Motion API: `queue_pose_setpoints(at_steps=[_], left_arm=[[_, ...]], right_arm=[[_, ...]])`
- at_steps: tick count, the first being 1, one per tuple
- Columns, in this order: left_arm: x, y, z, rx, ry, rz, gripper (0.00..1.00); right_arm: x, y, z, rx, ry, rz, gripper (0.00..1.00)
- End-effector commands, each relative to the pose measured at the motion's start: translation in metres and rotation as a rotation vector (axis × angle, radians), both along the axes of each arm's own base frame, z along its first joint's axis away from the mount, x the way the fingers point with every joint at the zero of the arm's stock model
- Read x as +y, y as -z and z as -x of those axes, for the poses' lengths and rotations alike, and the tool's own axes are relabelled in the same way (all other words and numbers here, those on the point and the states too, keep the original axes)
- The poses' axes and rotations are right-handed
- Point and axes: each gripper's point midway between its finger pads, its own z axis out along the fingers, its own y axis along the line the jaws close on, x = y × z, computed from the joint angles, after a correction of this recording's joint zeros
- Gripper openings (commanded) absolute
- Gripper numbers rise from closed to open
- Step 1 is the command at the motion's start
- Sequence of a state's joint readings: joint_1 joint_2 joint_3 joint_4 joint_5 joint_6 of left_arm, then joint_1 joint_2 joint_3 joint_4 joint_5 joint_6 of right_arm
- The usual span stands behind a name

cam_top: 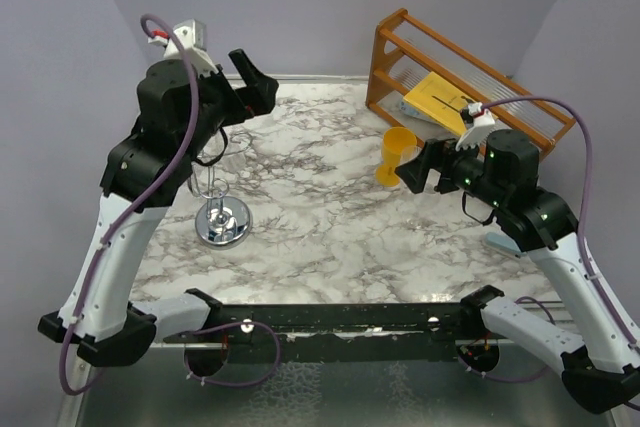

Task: Take the wine glass off the wine glass rack

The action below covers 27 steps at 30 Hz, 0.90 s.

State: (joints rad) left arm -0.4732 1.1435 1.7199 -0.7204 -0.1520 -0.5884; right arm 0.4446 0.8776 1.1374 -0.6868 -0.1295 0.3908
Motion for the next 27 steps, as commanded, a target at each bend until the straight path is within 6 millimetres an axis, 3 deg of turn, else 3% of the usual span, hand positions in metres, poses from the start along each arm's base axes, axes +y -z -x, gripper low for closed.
queue_pose_setpoints(at_steps=[1, 6, 12, 17, 27], left_arm=[[0.023, -0.011, -0.014, -0.002, -0.104, -0.136, 0.99], [0.043, -0.02, -0.033, 0.008, -0.118, -0.161, 0.99], [0.071, -0.004, -0.045, 0.081, -0.139, -0.109, 0.96], [0.095, 0.011, -0.037, 0.121, -0.234, -0.058, 0.94], [0.123, 0.045, -0.02, 0.21, -0.394, -0.066, 0.77]], right_arm=[[0.004, -0.008, -0.001, -0.079, -0.049, 0.0, 1.0], [0.001, -0.002, -0.001, -0.093, -0.046, 0.025, 1.0], [0.003, 0.002, -0.001, -0.093, -0.06, 0.027, 1.0], [0.003, 0.003, -0.002, -0.095, -0.061, 0.029, 1.0], [0.007, 0.005, -0.003, -0.091, -0.075, 0.023, 1.0]])
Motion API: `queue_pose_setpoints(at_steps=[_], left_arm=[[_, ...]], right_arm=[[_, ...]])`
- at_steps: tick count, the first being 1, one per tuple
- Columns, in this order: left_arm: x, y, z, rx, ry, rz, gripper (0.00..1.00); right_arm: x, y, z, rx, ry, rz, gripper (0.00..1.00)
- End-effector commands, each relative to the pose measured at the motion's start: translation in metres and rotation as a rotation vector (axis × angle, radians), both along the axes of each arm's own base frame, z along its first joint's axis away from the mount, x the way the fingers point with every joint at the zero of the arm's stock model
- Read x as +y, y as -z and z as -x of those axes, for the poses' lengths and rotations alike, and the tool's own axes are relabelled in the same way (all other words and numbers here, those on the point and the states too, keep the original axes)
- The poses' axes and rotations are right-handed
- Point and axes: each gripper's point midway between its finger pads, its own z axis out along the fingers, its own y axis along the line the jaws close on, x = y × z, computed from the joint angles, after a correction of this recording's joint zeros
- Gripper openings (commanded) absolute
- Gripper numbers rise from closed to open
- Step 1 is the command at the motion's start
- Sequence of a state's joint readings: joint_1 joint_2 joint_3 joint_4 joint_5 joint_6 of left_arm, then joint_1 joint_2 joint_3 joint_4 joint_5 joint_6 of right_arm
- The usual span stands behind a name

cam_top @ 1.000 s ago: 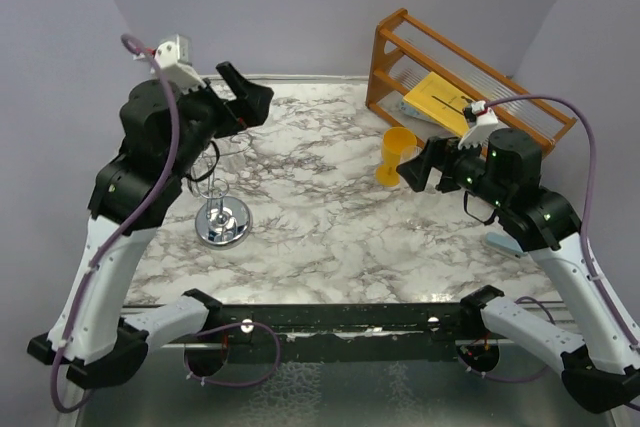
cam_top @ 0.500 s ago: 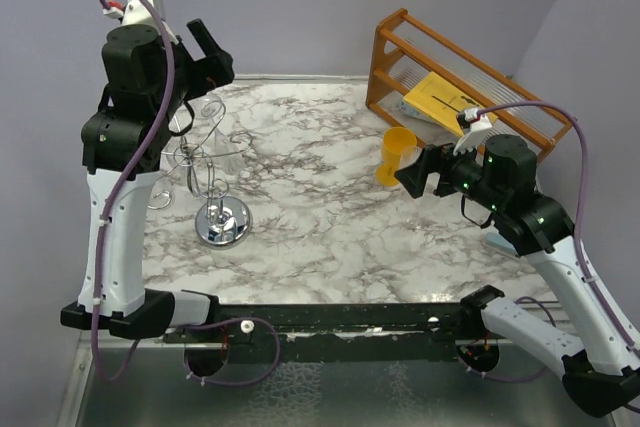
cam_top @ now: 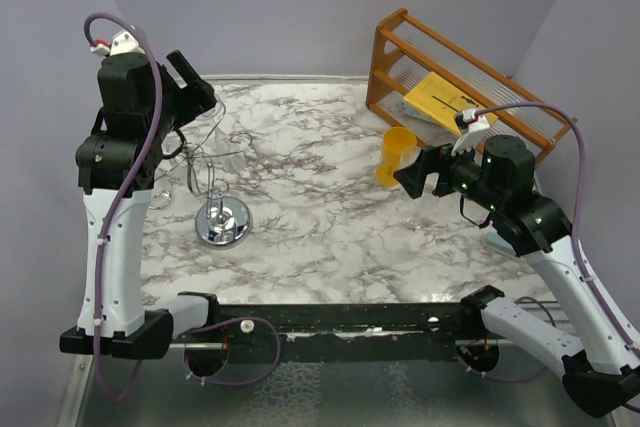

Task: Take the wine glass off the wine glass rack

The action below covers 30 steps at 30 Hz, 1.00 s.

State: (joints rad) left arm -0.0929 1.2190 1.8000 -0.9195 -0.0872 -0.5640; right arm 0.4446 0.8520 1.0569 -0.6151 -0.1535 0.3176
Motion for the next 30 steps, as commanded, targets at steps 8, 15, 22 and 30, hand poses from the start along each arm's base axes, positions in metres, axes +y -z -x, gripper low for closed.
queue_pose_setpoints(at_steps=[8, 15, 22, 30], left_arm=[[0.019, 0.023, 0.001, 0.049, -0.106, -0.01, 0.7], [0.021, 0.038, -0.009, 0.079, -0.11, -0.003, 0.63], [0.021, 0.05, -0.019, 0.108, -0.093, -0.002, 0.6], [0.022, 0.06, -0.029, 0.119, -0.075, 0.009, 0.56]], right_arm=[[0.004, -0.008, 0.0, -0.039, -0.028, -0.018, 1.0], [0.003, -0.009, 0.001, -0.042, -0.023, -0.017, 1.0], [0.002, -0.007, 0.001, -0.044, -0.019, -0.013, 1.0], [0.002, -0.006, 0.0, -0.044, -0.015, -0.011, 1.0]])
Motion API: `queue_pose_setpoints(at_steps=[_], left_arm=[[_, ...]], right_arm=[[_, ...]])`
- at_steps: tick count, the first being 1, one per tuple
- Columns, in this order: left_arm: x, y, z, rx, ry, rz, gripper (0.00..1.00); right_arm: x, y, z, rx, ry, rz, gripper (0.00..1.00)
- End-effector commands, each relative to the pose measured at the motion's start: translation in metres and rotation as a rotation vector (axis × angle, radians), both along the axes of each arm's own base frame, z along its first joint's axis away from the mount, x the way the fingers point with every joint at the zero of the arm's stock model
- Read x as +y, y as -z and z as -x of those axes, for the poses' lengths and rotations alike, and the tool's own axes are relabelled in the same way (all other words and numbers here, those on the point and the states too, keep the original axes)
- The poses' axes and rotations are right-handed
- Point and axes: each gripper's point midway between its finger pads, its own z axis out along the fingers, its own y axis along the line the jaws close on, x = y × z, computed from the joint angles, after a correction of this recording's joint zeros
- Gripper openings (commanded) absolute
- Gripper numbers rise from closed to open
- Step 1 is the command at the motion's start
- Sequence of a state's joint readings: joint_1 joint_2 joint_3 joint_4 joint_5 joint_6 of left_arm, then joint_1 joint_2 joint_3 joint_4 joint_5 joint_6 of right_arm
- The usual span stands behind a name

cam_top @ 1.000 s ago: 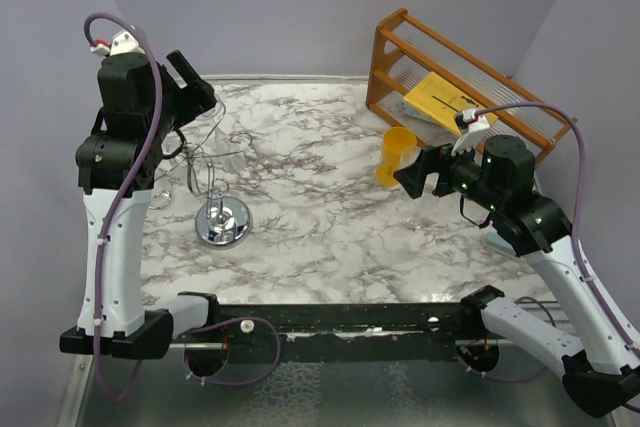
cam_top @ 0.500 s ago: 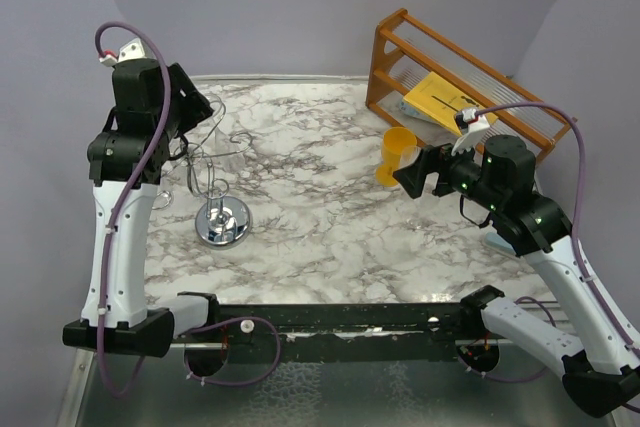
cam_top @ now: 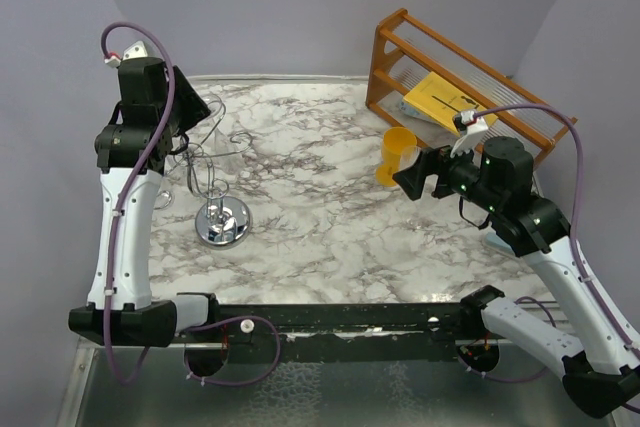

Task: Take the wine glass off the wine glass rack

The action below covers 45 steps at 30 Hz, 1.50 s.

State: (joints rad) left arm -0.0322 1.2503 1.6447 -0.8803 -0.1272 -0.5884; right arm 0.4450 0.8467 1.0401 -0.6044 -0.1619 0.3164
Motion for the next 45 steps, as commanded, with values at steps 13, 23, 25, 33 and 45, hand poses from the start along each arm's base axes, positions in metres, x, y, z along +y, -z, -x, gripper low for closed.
queue_pose_setpoints(at_steps=[13, 23, 25, 33, 45], left_arm=[[-0.014, 0.01, -0.015, -0.02, 0.079, 0.072, 0.5], [-0.01, 0.01, -0.014, -0.031, 0.065, 0.067, 0.36], [-0.01, 0.009, -0.013, -0.036, 0.062, 0.067, 0.34], [-0.01, -0.002, -0.012, -0.084, 0.054, 0.084, 0.24], [-0.027, -0.012, -0.021, -0.175, 0.064, 0.243, 0.08]], right_arm=[[0.001, -0.008, -0.003, -0.037, -0.007, -0.008, 1.0], [0.0, -0.011, -0.002, -0.042, -0.005, -0.011, 1.0], [0.0, -0.011, -0.001, -0.043, -0.004, -0.013, 1.0], [0.001, -0.011, -0.001, -0.041, -0.007, -0.014, 1.0], [0.001, -0.012, -0.001, -0.044, -0.006, -0.015, 1.0]])
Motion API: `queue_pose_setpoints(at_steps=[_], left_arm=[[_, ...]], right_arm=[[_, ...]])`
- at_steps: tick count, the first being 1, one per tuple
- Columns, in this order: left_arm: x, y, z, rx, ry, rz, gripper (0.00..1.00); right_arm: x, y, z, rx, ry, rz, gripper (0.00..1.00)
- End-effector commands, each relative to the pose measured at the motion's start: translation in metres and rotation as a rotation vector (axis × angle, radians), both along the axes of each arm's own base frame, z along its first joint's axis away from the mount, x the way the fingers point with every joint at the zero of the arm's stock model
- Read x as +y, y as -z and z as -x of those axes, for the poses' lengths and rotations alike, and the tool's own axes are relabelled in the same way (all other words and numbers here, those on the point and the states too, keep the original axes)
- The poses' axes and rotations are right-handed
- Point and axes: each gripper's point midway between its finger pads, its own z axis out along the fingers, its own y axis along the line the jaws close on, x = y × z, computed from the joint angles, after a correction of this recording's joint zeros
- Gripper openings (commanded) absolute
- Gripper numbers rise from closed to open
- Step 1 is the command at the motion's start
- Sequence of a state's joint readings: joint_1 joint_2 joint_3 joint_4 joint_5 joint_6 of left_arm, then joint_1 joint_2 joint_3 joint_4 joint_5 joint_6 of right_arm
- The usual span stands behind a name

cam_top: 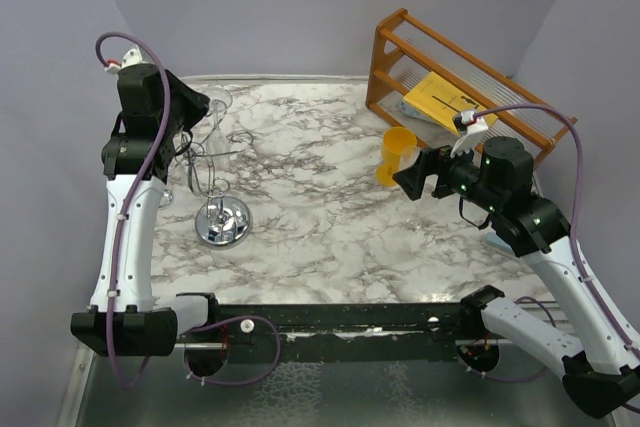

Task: Take the wine glass off the wine glass rack

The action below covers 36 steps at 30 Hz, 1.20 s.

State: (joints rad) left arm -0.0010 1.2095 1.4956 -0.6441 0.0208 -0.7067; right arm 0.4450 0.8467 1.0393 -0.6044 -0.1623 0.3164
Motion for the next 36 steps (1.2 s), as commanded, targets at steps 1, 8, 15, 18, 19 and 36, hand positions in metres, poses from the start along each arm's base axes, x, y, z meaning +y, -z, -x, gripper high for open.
queue_pose_setpoints(at_steps=[1, 8, 15, 18, 19, 36], left_arm=[[-0.008, -0.01, 0.001, -0.055, 0.015, 0.083, 0.07], [-0.013, -0.016, -0.001, -0.095, 0.01, 0.172, 0.0], [-0.014, -0.028, 0.001, -0.145, 0.0, 0.247, 0.0], [-0.015, -0.033, 0.003, -0.166, -0.007, 0.289, 0.0], [-0.016, -0.038, 0.004, -0.183, -0.003, 0.3, 0.0], [-0.025, -0.05, 0.019, -0.217, 0.031, 0.407, 0.0]], right_arm=[[0.001, -0.012, -0.001, -0.043, -0.006, -0.014, 1.0], [0.0, -0.015, -0.001, -0.061, -0.006, -0.013, 1.0], [0.0, -0.018, -0.001, -0.065, -0.009, -0.014, 1.0], [0.001, -0.017, -0.002, -0.063, -0.01, -0.012, 1.0], [0.001, -0.017, -0.002, -0.062, -0.011, -0.012, 1.0], [0.001, -0.018, -0.001, -0.066, -0.012, -0.012, 1.0]])
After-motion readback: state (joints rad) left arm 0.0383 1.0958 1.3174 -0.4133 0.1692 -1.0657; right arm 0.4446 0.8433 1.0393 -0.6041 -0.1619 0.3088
